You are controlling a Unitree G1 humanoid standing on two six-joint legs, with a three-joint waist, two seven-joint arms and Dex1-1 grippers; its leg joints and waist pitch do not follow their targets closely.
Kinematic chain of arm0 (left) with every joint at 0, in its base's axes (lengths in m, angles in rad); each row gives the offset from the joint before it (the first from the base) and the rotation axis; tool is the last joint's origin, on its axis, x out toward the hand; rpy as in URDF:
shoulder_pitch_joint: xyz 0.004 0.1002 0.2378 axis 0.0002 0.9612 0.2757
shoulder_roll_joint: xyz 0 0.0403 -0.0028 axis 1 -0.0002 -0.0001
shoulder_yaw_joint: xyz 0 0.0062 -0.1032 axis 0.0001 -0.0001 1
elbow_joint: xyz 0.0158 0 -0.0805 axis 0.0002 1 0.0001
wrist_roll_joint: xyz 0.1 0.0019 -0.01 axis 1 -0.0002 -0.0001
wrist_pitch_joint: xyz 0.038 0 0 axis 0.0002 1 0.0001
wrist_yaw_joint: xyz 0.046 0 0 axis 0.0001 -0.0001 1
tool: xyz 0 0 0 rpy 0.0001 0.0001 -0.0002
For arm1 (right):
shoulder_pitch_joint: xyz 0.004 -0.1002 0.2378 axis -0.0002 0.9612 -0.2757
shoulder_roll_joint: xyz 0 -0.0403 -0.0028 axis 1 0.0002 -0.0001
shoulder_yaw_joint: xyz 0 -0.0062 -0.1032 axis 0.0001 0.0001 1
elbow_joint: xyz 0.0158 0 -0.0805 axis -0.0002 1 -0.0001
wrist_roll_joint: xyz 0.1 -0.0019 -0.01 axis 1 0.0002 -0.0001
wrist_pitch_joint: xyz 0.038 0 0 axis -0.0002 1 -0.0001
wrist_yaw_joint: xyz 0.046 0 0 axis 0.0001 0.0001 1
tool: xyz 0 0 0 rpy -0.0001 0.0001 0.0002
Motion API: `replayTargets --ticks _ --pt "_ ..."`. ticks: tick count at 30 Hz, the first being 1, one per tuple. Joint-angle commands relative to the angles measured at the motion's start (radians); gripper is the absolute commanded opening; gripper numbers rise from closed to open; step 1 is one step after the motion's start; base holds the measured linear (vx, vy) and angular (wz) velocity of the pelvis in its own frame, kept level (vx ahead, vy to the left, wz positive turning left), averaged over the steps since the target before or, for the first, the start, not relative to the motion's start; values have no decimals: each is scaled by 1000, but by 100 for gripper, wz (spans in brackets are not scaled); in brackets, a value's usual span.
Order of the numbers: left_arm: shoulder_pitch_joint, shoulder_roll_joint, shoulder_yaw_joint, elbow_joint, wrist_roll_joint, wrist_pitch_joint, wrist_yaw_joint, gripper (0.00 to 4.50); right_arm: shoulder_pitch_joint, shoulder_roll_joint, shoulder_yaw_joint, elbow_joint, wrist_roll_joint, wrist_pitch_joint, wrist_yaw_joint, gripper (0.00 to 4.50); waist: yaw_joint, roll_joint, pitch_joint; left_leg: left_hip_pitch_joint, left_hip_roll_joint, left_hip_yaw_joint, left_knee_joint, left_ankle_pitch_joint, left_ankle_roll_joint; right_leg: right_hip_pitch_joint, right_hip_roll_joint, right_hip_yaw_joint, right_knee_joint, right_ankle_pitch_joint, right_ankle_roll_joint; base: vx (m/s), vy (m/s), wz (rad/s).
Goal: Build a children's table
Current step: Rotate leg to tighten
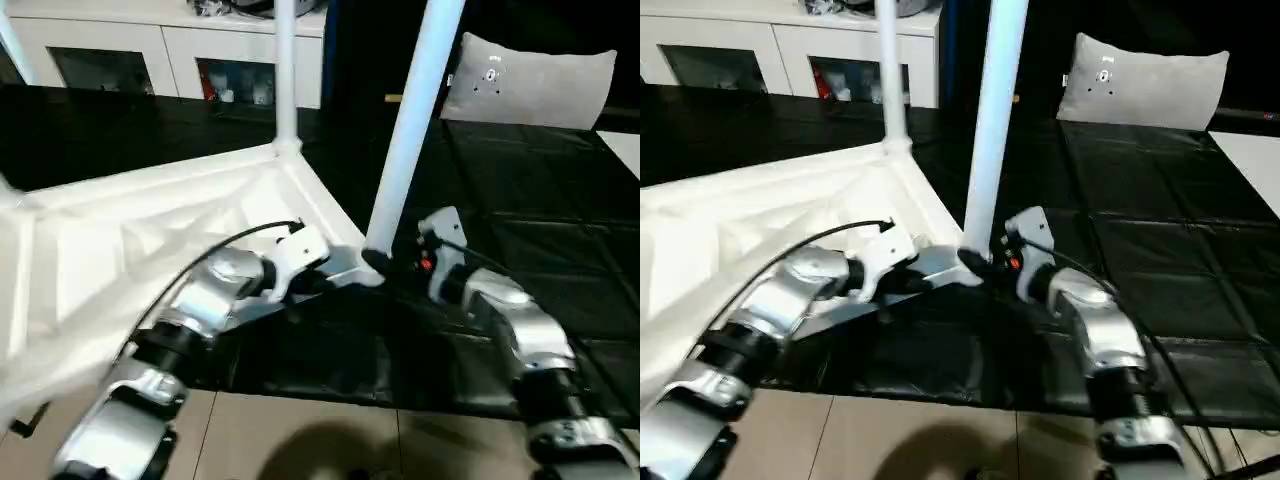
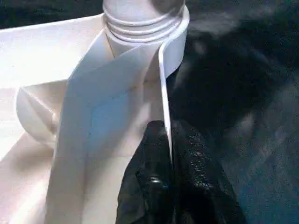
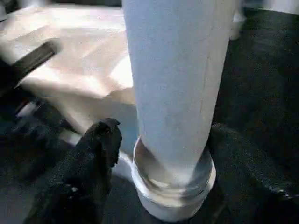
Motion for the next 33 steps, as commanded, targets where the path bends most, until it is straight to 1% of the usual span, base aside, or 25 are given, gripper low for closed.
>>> replayTargets --ticks 1,2,3,4,6,7,8,9,10,12,13,15,17,21,23,24,25,28,30,31,33 --pt "16 36 -52 -27 16 -103 -107 0 6 -38 25 -25 24 -43 118 365 5 -1 -62 -16 -5 16 -63 -156 98 75 -59 34 -66 -323 -166 0 0 0" --pt "17 41 -53 -27 13 -112 -119 0 8 -47 29 -26 25 -47 138 378 5 -2 -62 -15 -5 17 -64 -163 100 74 -60 35 -67 -334 -164 0 0 0" --pt "21 52 -56 -27 7 -126 -140 0 13 -64 39 -29 28 -59 178 378 4 -2 -60 -16 -4 17 -64 -160 96 74 -59 36 -66 -337 -163 0 0 0" --pt "23 62 -59 -24 -1 -145 -168 0 16 -82 51 -32 30 -67 222 378 7 -2 -61 -12 -3 18 -63 -162 95 71 -59 36 -66 -338 -167 0 0 0" --pt "25 80 -66 -17 -15 -176 -214 0 22 -109 69 -36 33 -96 289 378 11 -2 -60 -12 -1 18 -64 -168 95 71 -60 37 -65 -343 -170 0 0 0" --pt "28 98 -75 -15 -28 -202 -264 0 25 -133 83 -39 42 -103 357 378 16 -5 -61 -13 -1 18 -63 -166 98 72 -60 36 -63 -339 -173 0 0 0" --pt "29 100 -76 -15 -30 -205 -271 0 26 -137 85 -39 44 -102 368 378 18 -4 -62 -13 0 17 -64 -158 98 74 -61 38 -61 -330 -174 0 0 0" --pt "29 107 -79 -15 -35 -215 -290 0 26 -146 90 -40 50 -99 398 378 20 -4 -61 -13 1 19 -64 -150 97 72 -59 38 -59 -311 -181 0 0 0" --pt "29 111 -81 -14 -38 -223 -301 0 24 -151 94 -39 55 -98 416 354 24 -4 -61 -11 1 20 -63 -149 97 72 -59 38 -59 -309 -183 0 0 0" --pt "31 127 -93 -21 -47 -247 -355 0 14 -166 112 -29 76 -83 486 342 28 -4 -61 -12 2 21 -63 -151 96 73 -59 37 -58 -320 -179 0 0 0" --pt "33 133 -100 -25 -49 -257 -377 0 9 -172 122 -24 81 -70 513 333 30 -10 -61 -14 2 20 -63 -147 96 74 -60 36 -57 -333 -174 0 0 0" --pt "35 141 -112 -31 -50 -280 -411 0 1 -179 142 -9 79 -64 556 308 31 -8 -60 -13 4 21 -63 -149 95 71 -59 36 -58 -338 -173 0 0 0" --pt "34 144 -118 -30 -49 -291 -425 0 -4 -181 150 0 80 -62 577 296 33 -11 -60 -12 4 22 -63 -152 91 70 -60 36 -59 -349 -169 0 0 0" --pt "27 145 -121 -29 -66 -298 -459 0 -12 -186 175 18 82 -45 640 257 45 -12 -60 -9 5 23 -62 -142 85 69 -61 38 -58 -353 -166 0 0 0" --pt "26 145 -121 -28 -67 -299 -462 0 -11 -187 178 17 84 -39 646 243 49 -12 -61 -10 5 23 -62 -134 83 69 -60 38 -56 -338 -168 0 0 0" --pt "24 145 -121 -24 -69 -303 -467 0 -10 -188 183 17 87 -35 653 222 50 -13 -61 -10 4 23 -62 -135 81 69 -60 38 -56 -339 -166 0 0 0" --pt "23 145 -121 -22 -69 -305 -468 0 -10 -189 184 17 88 -33 656 217 50 -12 -61 -10 4 22 -63 -133 79 71 -60 38 -55 -339 -165 0 0 0" --pt "26 140 -112 -16 -85 -292 -476 0 3 -191 181 3 101 -9 665 207 51 -13 -62 -10 3 22 -62 -132 76 72 -60 37 -56 -348 -158 0 0 0" --pt "32 131 -97 -15 -100 -267 -467 0 14 -184 165 -15 119 16 651 202 50 -13 -62 -11 2 23 -61 -127 76 72 -58 37 -56 -341 -158 0 0 0" --pt "35 125 -87 -19 -106 -246 -451 0 23 -176 155 -33 127 34 627 201 52 -10 -63 -11 3 22 -62 -122 77 72 -59 37 -54 -334 -160 0 0 0" --pt "37 119 -80 -23 -109 -226 -435 0 29 -169 149 -49 129 48 603 200 51 -12 -62 -12 2 23 -62 -120 76 73 -57 37 -55 -331 -158 0 0 0"
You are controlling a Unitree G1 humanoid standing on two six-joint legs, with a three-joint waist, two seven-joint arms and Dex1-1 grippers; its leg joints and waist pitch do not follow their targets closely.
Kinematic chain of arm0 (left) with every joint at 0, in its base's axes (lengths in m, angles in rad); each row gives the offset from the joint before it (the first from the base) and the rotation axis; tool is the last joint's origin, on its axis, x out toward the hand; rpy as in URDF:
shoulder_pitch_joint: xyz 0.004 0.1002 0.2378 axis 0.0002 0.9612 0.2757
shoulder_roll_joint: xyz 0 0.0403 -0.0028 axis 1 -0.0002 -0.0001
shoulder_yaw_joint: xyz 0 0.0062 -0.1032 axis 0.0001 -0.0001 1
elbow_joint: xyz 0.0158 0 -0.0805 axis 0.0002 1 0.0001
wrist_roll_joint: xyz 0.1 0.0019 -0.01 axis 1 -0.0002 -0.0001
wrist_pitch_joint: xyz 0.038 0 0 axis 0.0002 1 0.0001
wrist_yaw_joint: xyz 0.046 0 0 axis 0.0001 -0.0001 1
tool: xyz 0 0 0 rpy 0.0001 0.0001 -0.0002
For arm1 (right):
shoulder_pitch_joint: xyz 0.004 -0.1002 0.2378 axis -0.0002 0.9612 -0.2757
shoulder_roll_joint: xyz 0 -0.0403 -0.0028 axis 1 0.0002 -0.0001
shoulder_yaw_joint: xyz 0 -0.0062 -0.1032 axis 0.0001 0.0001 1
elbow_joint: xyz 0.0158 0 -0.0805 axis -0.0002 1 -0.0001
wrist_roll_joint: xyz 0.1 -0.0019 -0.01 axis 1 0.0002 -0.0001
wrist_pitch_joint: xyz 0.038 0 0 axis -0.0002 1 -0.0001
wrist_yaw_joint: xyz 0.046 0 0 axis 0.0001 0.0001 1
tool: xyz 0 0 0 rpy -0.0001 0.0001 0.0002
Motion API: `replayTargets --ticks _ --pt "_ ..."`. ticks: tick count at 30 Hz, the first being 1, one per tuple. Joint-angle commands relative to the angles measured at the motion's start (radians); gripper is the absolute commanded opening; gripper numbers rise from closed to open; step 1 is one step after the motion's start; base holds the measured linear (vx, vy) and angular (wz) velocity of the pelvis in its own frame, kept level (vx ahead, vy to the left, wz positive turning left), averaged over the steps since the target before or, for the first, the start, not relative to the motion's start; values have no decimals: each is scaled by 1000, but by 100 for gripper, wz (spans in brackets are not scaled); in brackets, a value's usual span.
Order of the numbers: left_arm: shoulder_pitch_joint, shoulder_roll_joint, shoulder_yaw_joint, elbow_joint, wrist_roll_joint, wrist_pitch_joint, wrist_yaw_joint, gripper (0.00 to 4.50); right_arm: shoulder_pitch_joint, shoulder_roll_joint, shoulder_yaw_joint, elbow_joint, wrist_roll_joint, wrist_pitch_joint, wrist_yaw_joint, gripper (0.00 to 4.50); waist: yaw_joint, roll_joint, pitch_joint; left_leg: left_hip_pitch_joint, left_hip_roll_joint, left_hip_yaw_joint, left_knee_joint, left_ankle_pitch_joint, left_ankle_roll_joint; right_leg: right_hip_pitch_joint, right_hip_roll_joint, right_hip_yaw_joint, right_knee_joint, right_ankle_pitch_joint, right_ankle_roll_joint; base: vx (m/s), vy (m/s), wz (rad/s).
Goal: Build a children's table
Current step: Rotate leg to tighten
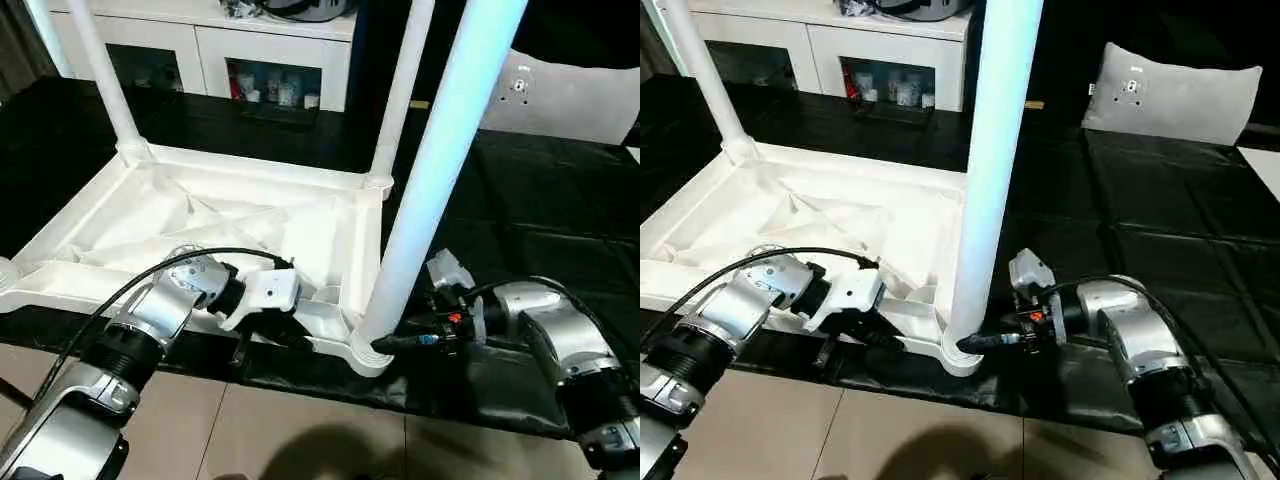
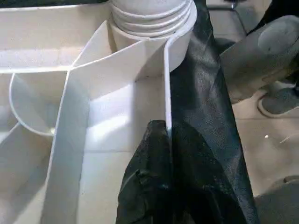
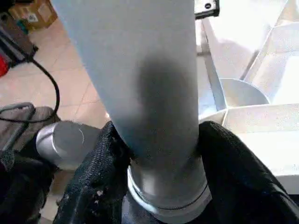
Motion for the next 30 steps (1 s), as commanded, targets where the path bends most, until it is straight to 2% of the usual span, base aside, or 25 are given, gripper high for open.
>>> replayTargets --ticks 1,2,3,4,5,6,8,9,11,14,17,19,22,23,24,27,30 --pt "6 -29 5 -21 8 60 59 0 14 25 -10 -40 9 58 -75 199 -5 -8 -60 -14 2 22 -66 -121 68 69 -57 37 -57 -338 -157 0 0 0" --pt "5 -37 12 -19 12 73 85 0 14 35 -9 -43 -16 58 -124 199 -2 -6 -60 -13 0 20 -65 -125 66 69 -57 35 -59 -350 -152 0 0 0" --pt "4 -42 17 -17 13 79 102 0 14 42 -8 -44 -31 57 -157 199 -11 -8 -56 -11 -5 20 -66 -158 56 65 -57 33 -70 -432 -123 0 0 0" --pt "5 -54 29 -26 5 115 125 0 7 69 -20 -39 -52 63 -238 199 -11 -3 -56 -11 -7 18 -66 -165 52 66 -58 31 -72 -461 -112 0 0 0" --pt "5 -61 35 -30 3 131 140 0 3 84 -27 -35 -61 69 -279 199 -15 -5 -54 -13 -8 18 -67 -169 48 66 -58 31 -76 -482 -101 0 0 0" --pt "4 -82 49 -43 1 188 190 0 -12 132 -48 -25 -86 93 -407 198 -22 -4 -53 -12 -10 16 -68 -177 41 64 -58 30 -81 -515 -83 0 0 0" --pt "1 -118 62 -54 11 247 273 0 -33 191 -67 -10 -126 124 -569 196 -42 -5 -51 -15 -14 12 -69 -192 19 63 -55 23 -84 -557 -64 0 0 0" --pt "-2 -144 71 -59 17 280 325 0 -46 226 -78 -1 -147 144 -661 195 -57 -5 -52 -17 -17 8 -68 -202 13 65 -56 18 -89 -586 -48 0 0 0" --pt "-9 -189 86 -59 26 316 405 0 -55 270 -92 2 -169 165 -768 195 -70 -5 -54 -15 -20 10 -63 -207 20 61 -54 18 -96 -590 -42 0 0 0" --pt "-21 -237 99 -55 38 357 491 0 -65 314 -101 12 -185 160 -858 195 -75 -5 -54 -9 -21 12 -60 -211 43 53 -52 19 -100 -587 -49 0 0 0" --pt "-28 -252 104 -51 45 362 522 0 -67 328 -111 22 -172 131 -860 195 -72 -4 -57 -13 -18 13 -62 -193 63 56 -52 23 -94 -533 -66 0 0 0" --pt "-33 -262 108 -56 53 372 540 0 -68 343 -132 22 -150 109 -858 248 -69 -1 -58 -16 -13 12 -66 -183 68 59 -54 25 -86 -479 -88 0 0 0" --pt "-32 -256 103 -64 65 375 540 0 -64 344 -144 7 -135 107 -848 270 -66 0 -61 -18 -10 12 -67 -159 68 65 -55 30 -75 -405 -119 0 0 0" --pt "-31 -243 96 -64 72 363 530 0 -57 330 -143 -6 -125 93 -814 270 -65 3 -61 -18 -10 12 -67 -158 69 65 -55 30 -74 -392 -125 0 0 0" --pt "-29 -231 89 -62 78 349 521 0 -50 313 -139 -16 -119 79 -781 296 -64 2 -62 -17 -9 13 -67 -156 72 67 -55 31 -72 -370 -135 0 0 0" --pt "-26 -210 81 -57 80 327 498 0 -38 277 -133 -31 -110 57 -724 316 -55 2 -64 -18 -9 16 -64 -129 83 71 -57 35 -65 -305 -160 0 0 0" --pt "-22 -166 68 -45 80 270 430 0 -27 201 -122 -35 -103 8 -603 347 -50 2 -66 -20 -9 17 -63 -111 92 75 -56 36 -60 -272 -173 0 0 0"
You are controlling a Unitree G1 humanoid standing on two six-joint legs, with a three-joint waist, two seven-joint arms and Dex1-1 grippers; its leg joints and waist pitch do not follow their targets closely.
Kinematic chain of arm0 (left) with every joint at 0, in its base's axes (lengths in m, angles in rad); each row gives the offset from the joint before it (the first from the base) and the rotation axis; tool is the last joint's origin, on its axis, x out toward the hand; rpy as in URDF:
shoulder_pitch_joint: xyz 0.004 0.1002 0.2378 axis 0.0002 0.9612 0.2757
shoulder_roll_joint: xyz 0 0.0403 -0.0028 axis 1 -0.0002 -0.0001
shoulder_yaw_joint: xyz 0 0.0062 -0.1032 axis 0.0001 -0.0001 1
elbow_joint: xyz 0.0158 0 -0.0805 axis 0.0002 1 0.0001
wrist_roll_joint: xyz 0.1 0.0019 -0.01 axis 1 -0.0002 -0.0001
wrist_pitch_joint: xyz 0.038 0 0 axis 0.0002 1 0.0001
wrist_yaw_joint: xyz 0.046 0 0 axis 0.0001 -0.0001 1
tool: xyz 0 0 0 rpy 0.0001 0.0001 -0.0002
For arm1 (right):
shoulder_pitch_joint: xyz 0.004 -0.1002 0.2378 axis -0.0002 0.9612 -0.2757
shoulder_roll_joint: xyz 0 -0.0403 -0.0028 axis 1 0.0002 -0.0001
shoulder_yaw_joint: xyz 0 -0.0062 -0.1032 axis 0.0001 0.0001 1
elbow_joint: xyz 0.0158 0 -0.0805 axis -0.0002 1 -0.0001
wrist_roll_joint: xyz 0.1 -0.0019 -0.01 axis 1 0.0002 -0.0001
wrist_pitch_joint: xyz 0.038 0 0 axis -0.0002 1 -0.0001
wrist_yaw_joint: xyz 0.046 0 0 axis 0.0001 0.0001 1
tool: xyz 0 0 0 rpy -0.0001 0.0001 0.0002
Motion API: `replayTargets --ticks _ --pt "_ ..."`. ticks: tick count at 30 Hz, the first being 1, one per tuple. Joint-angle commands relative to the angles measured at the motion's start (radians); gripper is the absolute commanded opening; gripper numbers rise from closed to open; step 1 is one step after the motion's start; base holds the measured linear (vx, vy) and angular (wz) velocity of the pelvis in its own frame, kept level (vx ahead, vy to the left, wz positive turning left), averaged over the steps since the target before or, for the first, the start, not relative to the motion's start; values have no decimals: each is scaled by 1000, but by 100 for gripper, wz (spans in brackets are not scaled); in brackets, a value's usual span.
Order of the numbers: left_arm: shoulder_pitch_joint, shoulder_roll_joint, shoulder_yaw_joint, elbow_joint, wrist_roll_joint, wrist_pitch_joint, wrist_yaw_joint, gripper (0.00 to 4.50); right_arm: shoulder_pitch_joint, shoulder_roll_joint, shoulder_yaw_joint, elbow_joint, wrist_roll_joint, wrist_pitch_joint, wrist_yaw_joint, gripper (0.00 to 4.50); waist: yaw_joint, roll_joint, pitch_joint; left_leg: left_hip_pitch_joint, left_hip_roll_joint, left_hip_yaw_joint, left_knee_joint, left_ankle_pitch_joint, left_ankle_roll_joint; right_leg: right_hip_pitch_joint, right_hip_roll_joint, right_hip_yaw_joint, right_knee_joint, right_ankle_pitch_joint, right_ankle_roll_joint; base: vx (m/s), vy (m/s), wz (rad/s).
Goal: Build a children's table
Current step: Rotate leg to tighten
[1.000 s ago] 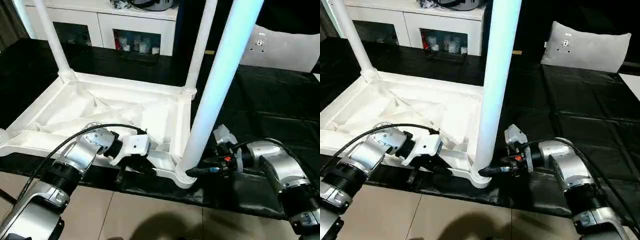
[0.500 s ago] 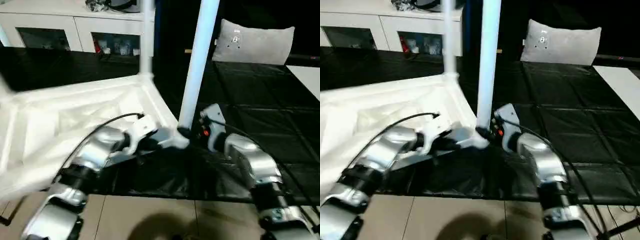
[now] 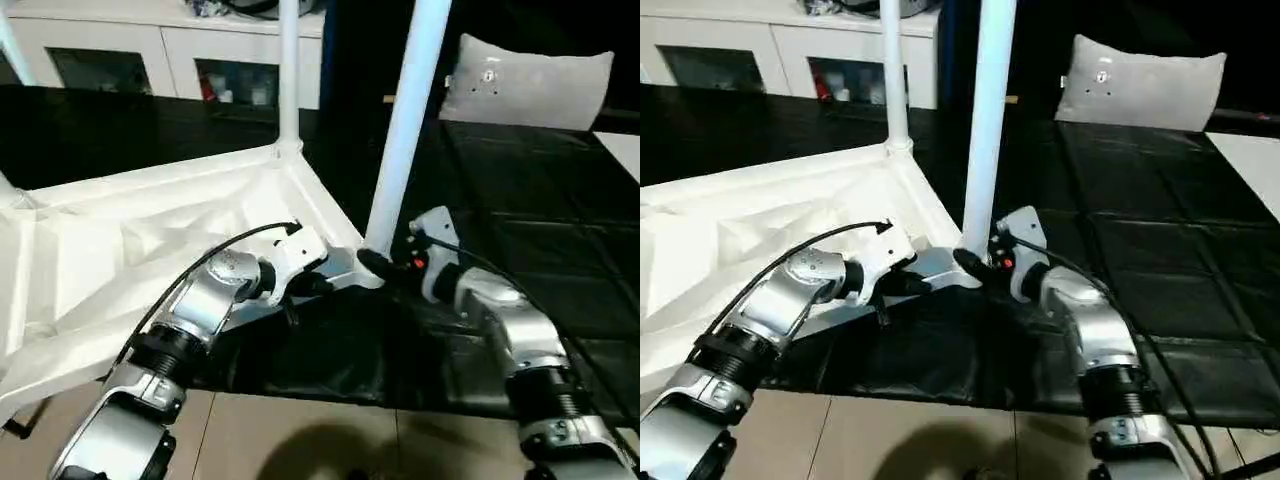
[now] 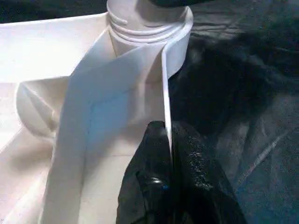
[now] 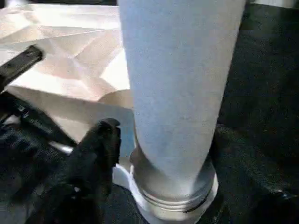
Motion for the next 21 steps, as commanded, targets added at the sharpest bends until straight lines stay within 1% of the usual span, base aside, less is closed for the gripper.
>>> replayTargets --ticks 1,2,3,4,5,6,7,9,11,12,13,14,17,18,19,20,21 --pt "-6 15 -27 -11 -5 -68 -58 0 3 -26 35 -48 21 -33 107 353 6 -1 -65 -18 -8 18 -59 -113 95 79 -57 36 -60 -275 -170 0 0 0" --pt "-3 37 -38 -6 -6 -109 -100 0 11 -65 44 -56 26 -39 173 353 7 -1 -65 -19 -7 17 -59 -111 101 79 -57 36 -58 -267 -174 0 0 0" --pt "-3 49 -45 -2 -6 -124 -125 0 16 -89 50 -62 31 -37 216 368 8 -2 -65 -18 -6 17 -59 -116 108 79 -57 36 -58 -264 -175 0 0 0" --pt "-3 61 -54 0 -4 -141 -148 0 19 -110 56 -66 37 -37 256 381 9 -2 -64 -18 -5 19 -58 -117 112 77 -56 37 -57 -259 -179 0 0 0" --pt "-2 73 -66 1 -3 -176 -177 0 21 -133 64 -68 36 -36 290 390 10 -1 -64 -18 -5 18 -58 -122 112 77 -57 36 -58 -266 -180 0 0 0" --pt "-1 87 -78 5 -3 -196 -206 0 23 -159 76 -74 38 -36 334 394 13 -3 -63 -17 -3 18 -59 -128 109 76 -58 36 -58 -287 -175 0 0 0" --pt "-1 96 -85 9 -2 -208 -224 0 24 -174 83 -78 39 -36 360 394 17 -1 -62 -14 -2 18 -59 -139 109 74 -58 36 -62 -306 -170 0 0 0" --pt "0 114 -100 12 -5 -242 -271 0 23 -197 94 -79 46 -36 408 394 22 -1 -62 -13 -1 19 -60 -140 103 73 -58 37 -61 -310 -171 0 0 0" --pt "1 134 -115 13 -7 -272 -323 0 21 -219 105 -76 61 -39 469 394 28 -2 -64 -13 -1 19 -59 -134 99 74 -59 38 -58 -298 -175 0 0 0" --pt "0 149 -128 16 -12 -306 -372 0 19 -231 114 -63 71 -66 515 394 30 -1 -63 -14 1 20 -59 -131 97 74 -58 38 -56 -291 -177 0 0 0" --pt "1 155 -132 10 -19 -318 -397 0 17 -235 120 -56 74 -74 536 394 32 -5 -63 -15 1 21 -58 -126 97 74 -58 37 -55 -284 -178 0 0 0" --pt "0 158 -135 9 -25 -328 -415 0 16 -238 124 -51 76 -78 552 366 34 -4 -64 -14 1 21 -58 -126 97 74 -58 37 -53 -283 -179 0 0 0" --pt "1 170 -147 2 -32 -344 -461 0 13 -241 134 -40 73 -83 576 356 42 -3 -64 -14 3 22 -58 -118 93 73 -58 37 -52 -280 -183 0 0 0" --pt "0 175 -153 2 -31 -355 -475 0 11 -241 138 -35 71 -89 583 329 46 -3 -65 -12 4 22 -57 -119 90 72 -59 38 -49 -275 -185 0 0 0" --pt "1 179 -160 1 -31 -365 -491 0 9 -240 146 -33 77 -83 597 318 50 1 -65 -11 5 22 -58 -120 88 71 -59 38 -49 -271 -187 0 0 0" --pt "0 182 -166 2 -31 -375 -502 0 8 -238 151 -34 82 -77 606 318 49 -1 -65 -12 4 22 -58 -121 87 73 -58 38 -49 -269 -187 0 0 0" --pt "0 183 -169 2 -31 -381 -509 0 7 -236 155 -35 85 -72 611 309 50 -2 -64 -14 4 22 -58 -125 83 74 -58 37 -49 -272 -186 0 0 0"
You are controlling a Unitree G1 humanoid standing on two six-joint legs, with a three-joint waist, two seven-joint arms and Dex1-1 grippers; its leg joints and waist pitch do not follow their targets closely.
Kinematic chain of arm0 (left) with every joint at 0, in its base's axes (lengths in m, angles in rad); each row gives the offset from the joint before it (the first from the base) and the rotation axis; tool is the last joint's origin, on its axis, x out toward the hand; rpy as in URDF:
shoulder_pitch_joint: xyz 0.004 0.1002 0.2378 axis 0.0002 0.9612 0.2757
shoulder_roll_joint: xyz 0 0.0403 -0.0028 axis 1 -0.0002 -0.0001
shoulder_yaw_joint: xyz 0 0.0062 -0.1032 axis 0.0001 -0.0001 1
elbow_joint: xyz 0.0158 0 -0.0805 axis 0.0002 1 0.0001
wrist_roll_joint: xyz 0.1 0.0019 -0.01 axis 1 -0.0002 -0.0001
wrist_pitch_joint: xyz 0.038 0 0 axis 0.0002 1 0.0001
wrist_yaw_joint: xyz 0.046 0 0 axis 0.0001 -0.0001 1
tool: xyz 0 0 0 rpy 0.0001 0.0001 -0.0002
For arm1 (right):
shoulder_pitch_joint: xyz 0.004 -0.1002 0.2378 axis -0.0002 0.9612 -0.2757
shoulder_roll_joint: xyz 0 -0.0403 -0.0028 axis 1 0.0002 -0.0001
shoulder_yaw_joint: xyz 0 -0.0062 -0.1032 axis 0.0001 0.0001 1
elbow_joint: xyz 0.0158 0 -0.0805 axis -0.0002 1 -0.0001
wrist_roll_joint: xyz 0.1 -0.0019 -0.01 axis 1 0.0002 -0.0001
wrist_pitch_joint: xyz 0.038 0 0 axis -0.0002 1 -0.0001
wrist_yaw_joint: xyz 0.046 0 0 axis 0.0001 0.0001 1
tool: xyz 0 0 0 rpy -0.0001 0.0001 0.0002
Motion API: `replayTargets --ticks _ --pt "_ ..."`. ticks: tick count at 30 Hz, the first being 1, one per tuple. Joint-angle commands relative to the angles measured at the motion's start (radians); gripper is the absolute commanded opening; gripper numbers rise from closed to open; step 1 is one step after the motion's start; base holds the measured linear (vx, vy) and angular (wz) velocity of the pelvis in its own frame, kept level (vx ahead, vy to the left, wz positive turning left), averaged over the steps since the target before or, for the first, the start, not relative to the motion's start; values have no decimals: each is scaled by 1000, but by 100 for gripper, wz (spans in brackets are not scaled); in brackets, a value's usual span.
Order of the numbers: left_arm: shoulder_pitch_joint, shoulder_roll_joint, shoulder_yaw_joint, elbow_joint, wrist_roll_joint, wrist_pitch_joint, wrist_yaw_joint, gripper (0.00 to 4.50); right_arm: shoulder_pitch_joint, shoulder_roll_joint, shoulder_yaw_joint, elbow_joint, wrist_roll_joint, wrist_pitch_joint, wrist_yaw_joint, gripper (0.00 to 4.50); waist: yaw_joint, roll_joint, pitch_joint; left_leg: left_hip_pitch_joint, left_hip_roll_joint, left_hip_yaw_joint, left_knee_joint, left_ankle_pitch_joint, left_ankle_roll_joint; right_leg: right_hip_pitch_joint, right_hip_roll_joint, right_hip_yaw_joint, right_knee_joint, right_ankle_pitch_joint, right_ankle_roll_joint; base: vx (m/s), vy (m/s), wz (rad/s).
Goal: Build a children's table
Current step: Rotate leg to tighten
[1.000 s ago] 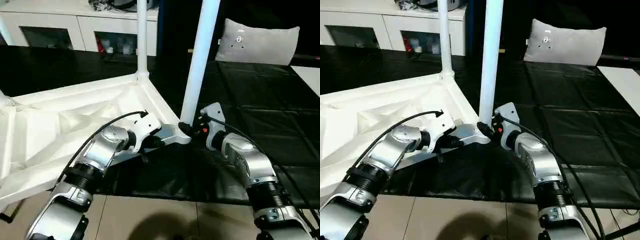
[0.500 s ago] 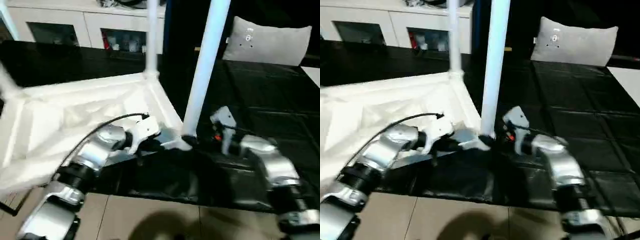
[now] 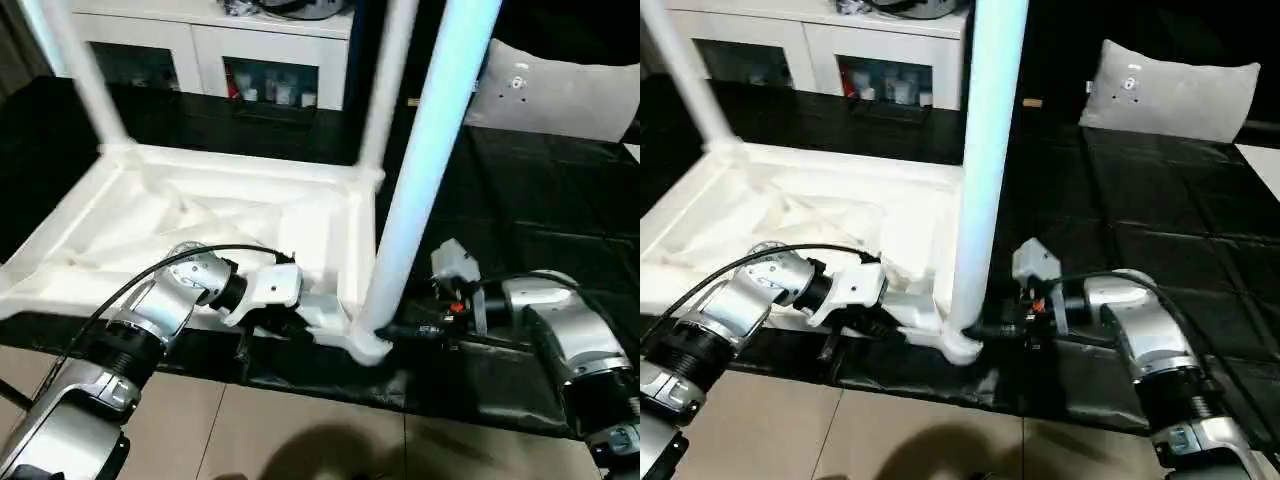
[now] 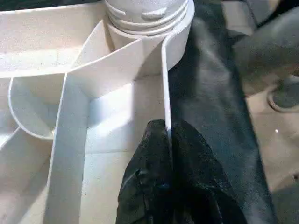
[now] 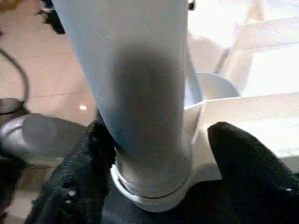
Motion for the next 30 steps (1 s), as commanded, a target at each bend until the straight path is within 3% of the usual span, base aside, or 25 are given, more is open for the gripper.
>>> replayTargets --ticks 1,6,11,17,20,22,23,24,25,27,28,30 --pt "-3 -1 -53 -16 16 -36 -62 0 -13 -4 -1 -4 16 27 10 299 -3 -2 -64 -11 1 21 -63 -129 82 76 -56 36 -53 -282 -179 0 0 0" --pt "-6 -2 -54 -2 14 -53 -77 0 -13 -3 12 -13 39 71 61 264 -1 -2 -63 -11 1 20 -63 -133 75 75 -57 35 -56 -318 -162 0 0 0" --pt "-6 -3 -51 8 7 -61 -87 0 -32 28 36 57 29 47 72 218 -1 -2 -65 -11 0 21 -61 -132 72 73 -57 34 -57 -328 -160 0 0 0" --pt "10 -22 -17 -15 -24 23 -49 0 -43 94 26 120 14 25 1 201 -9 -4 -57 -7 -5 19 -64 -184 54 71 -56 30 -73 -473 -112 0 0 0" --pt "20 -43 5 -41 -18 122 30 0 -44 127 15 125 -25 38 -133 199 -20 -1 -50 -3 -8 17 -65 -215 47 64 -55 26 -85 -550 -83 0 0 0" --pt "26 -86 40 -71 -26 232 132 0 -21 136 -42 101 -51 45 -312 198 -38 -3 -42 7 -18 14 -60 -256 25 57 -51 13 -104 -667 -33 0 0 0" --pt "26 -102 50 -75 -26 253 167 0 -11 140 -61 90 -54 56 -359 196 -40 -4 -44 9 -22 13 -56 -258 26 57 -52 7 -110 -694 -19 0 0 0" --pt "26 -102 50 -75 -26 253 167 0 -11 140 -61 90 -54 56 -359 194 -49 -3 -48 1 -24 10 -58 -254 31 65 -54 1 -116 -701 -2 0 0 0" --pt "26 -120 57 -78 -22 269 201 0 -3 146 -80 84 -56 64 -399 193 -53 -3 -50 -5 -24 7 -60 -253 36 70 -54 -2 -116 -693 2 0 0 0" --pt "27 -179 81 -82 -12 332 308 0 -19 227 -117 41 -88 146 -591 192 -68 7 -53 -6 -14 3 -66 -258 47 73 -56 -12 -116 -617 -22 0 0 0" --pt "26 -206 92 -81 -9 359 353 0 -43 284 -129 34 -103 173 -690 192 -75 5 -57 -12 -12 1 -68 -246 43 76 -58 -12 -109 -569 -45 0 0 0" --pt "15 -246 111 -73 -2 391 424 0 -69 343 -158 53 -87 187 -777 192 -95 -3 -55 -17 -17 -2 -68 -262 34 79 -58 -21 -109 -582 -41 0 0 0"
